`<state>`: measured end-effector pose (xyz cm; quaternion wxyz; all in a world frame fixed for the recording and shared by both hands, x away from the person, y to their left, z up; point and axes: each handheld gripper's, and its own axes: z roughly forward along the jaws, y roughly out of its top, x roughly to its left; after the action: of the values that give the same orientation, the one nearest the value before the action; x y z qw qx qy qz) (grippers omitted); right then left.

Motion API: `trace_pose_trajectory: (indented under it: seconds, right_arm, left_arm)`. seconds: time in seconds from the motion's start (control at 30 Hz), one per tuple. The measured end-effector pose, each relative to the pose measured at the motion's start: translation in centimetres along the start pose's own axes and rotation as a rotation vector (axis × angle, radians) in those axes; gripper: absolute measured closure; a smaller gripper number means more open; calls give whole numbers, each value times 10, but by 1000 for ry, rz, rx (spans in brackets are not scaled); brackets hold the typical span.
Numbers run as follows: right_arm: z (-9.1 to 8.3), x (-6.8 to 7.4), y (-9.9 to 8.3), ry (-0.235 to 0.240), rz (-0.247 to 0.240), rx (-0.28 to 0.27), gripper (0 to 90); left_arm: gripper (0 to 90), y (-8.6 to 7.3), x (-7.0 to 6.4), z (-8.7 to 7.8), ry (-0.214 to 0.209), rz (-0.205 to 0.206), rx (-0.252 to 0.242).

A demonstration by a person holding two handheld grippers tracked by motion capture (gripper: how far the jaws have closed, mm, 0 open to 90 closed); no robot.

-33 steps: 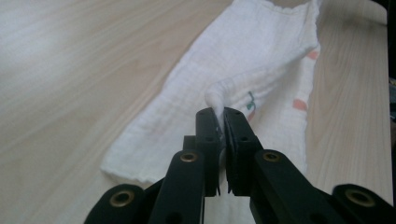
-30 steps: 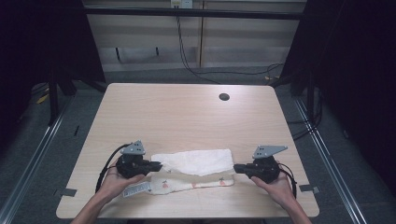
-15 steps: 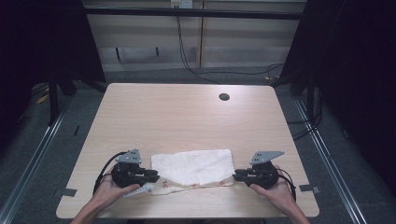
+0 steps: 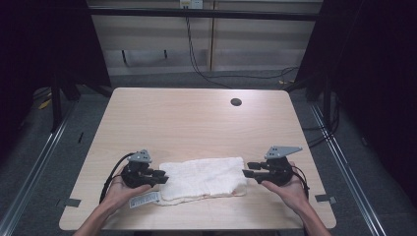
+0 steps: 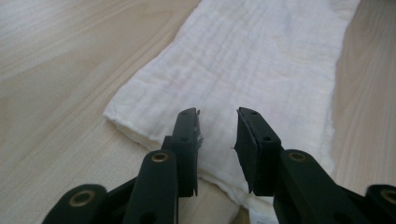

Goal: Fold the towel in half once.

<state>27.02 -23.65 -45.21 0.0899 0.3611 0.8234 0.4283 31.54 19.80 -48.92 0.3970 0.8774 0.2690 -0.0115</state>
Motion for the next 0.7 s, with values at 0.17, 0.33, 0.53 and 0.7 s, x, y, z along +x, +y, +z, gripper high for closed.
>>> trace_pose_trajectory:
  seconds: [0.17, 0.33, 0.53, 0.7]
  right_arm:
    - [17, -8, 5, -37, -1, 17, 590]
    - [49, -33, 6, -103, 21, 77, 550]
    - [68, -43, 9, -118, 44, 102, 546]
    - [75, -42, 5, -103, 34, 120, 668]
  left_arm:
    - [670, -2, 0, 5, 23, 2, 28]
    - [667, -1, 3, 8, 23, 8, 17]
    - [655, 7, 2, 16, 34, 34, 19]
    - [641, 9, 4, 19, 16, 24, 13]
